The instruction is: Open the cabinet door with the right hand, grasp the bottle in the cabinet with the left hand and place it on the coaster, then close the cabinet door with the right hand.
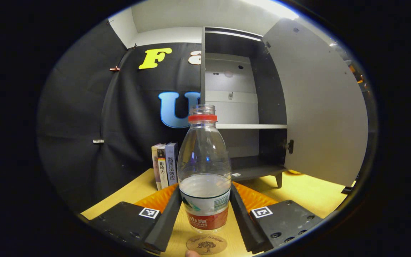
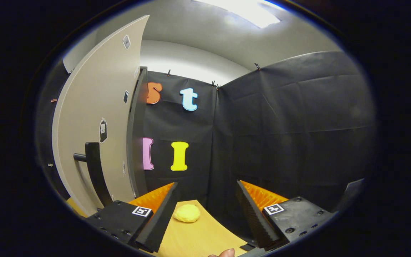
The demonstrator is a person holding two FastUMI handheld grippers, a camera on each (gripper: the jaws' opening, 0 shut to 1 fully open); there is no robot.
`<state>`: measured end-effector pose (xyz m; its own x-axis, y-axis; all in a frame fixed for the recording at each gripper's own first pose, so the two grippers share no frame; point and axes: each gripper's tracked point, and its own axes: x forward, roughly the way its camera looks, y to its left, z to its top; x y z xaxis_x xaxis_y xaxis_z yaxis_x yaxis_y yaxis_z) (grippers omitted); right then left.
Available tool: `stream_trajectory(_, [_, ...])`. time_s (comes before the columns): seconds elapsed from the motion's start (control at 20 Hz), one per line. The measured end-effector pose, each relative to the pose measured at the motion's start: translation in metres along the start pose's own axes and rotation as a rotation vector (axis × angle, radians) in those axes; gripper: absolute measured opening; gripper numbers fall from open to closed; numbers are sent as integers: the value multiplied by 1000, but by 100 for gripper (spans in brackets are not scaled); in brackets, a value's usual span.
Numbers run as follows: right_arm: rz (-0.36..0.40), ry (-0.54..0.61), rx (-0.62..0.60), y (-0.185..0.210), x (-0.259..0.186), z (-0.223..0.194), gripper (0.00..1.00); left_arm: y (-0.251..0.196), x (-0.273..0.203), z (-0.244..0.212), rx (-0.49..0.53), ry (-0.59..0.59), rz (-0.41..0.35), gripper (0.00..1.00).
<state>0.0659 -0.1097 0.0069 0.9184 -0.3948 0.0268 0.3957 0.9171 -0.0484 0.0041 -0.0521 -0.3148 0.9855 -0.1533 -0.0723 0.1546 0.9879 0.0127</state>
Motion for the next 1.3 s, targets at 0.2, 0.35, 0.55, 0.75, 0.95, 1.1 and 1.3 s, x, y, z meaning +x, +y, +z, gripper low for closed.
stream_trajectory(0.2, [-30,3,-12,-1,-6,2,98,-6,-1,-28,-17,-1,-82,79])
stream_trajectory(0.35, [-66,19,-24,-10,-13,0,98,-6,-4,-46,20,13,-107,79])
stream_trajectory(0.55, [-88,25,-24,-12,-15,1,98,-9,-11,-72,33,42,-120,80])
stream_trajectory(0.75, [-93,36,-15,-8,-15,0,98,-11,-18,-90,39,69,-120,81])
stream_trajectory(0.95, [-86,44,-29,-6,-17,-3,98,-14,-19,-96,58,82,-125,82])
stream_trajectory(1.1, [-83,49,-25,-6,-17,-6,98,-16,-19,-98,59,101,-129,83])
stream_trajectory(1.3, [-85,61,-8,-10,-18,-12,98,-16,-22,-95,63,120,-126,93])
